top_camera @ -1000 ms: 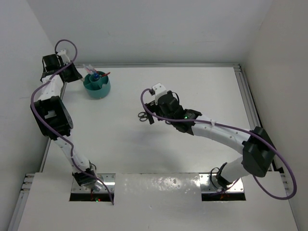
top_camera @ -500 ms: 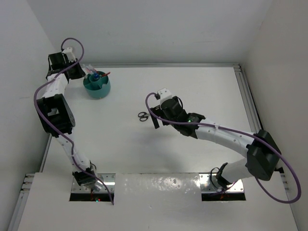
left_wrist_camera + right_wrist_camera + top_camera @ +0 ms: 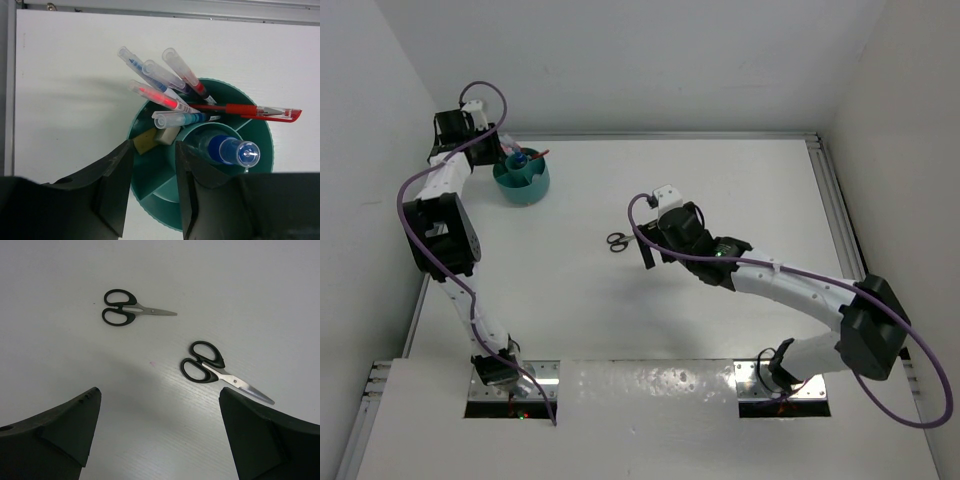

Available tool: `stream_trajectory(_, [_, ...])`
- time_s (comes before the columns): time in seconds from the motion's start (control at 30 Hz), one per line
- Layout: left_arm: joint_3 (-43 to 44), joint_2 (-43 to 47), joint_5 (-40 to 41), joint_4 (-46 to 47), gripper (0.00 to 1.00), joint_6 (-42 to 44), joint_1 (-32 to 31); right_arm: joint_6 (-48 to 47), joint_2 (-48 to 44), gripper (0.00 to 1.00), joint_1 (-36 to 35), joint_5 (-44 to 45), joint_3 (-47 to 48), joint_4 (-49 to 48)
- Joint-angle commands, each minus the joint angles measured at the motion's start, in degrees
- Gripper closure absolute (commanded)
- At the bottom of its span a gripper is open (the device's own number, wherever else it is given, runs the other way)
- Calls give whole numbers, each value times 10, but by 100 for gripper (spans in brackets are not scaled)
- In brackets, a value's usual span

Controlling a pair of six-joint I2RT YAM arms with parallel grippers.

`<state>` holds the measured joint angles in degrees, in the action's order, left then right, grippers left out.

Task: Sort the stationery into containers
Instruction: Place the stationery in the storage box, then pick up the scissors from the center of the board.

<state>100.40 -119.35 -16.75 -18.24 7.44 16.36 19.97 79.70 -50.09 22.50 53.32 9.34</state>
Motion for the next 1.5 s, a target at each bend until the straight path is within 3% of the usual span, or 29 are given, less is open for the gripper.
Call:
stream_trajectory(0.0, [13,12,14,15,64,7,-2,8,-17,1,-5,10,-1,-10])
stream_trajectory(0.43, [24,89,-19,15,63,-14,3,16,-38,1,-5,22,-14,-5])
stream_trajectory(0.83, [-10,190,-67,-54,59,37,-12,67,-63,1,10,51,-24,45])
stream_trajectory(1.03, [-20,213,-80,-115,59,90,-61,103,-68,1,26,55,-30,67])
stream_trajectory(1.47, [-38,223,-76,-180,58,116,-133,153,-107,1,41,62,-83,87])
